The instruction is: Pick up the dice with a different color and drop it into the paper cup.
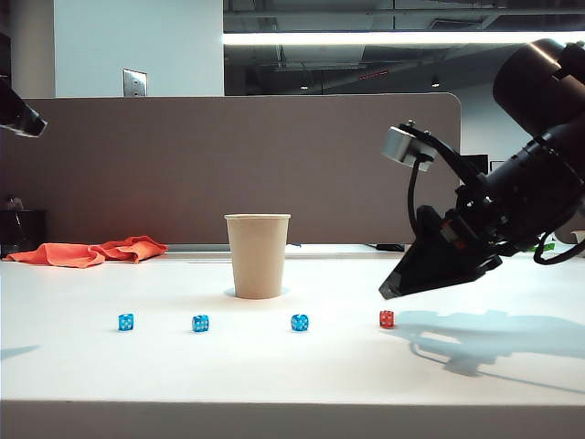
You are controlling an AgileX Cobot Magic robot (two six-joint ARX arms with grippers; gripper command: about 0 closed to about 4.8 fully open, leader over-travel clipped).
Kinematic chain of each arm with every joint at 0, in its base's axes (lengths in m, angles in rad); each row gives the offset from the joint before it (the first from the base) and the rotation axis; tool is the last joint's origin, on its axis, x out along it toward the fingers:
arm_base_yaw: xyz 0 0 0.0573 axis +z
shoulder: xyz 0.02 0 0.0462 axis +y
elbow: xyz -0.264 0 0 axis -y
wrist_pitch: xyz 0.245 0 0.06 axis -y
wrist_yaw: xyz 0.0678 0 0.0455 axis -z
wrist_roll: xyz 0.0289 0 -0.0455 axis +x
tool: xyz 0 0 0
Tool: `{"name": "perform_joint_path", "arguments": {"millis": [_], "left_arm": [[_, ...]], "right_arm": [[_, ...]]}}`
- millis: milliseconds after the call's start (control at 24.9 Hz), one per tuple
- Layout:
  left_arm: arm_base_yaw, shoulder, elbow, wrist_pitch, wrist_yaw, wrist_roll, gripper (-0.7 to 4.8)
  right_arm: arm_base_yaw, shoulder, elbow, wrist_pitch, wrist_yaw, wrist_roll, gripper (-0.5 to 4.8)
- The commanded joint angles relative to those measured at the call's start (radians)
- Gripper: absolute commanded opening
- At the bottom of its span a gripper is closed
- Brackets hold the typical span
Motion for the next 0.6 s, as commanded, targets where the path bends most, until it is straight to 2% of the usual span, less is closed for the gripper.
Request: {"name": "perform_joint_path", "arguments": {"millis": [40, 602], "left_arm": [[0.000, -0.002, 0.002, 0.010, 0.006, 0.000, -0.06], [0.000, -0.002, 0.002, 0.010, 0.006, 0.000, -0.06]], "right_arm": [[0.000, -0.001, 0.002, -0.016, -0.007, -0.035, 2.74], [0.000, 0.026, 0.002, -0.007, -0.006, -0.128, 2.65]]}}
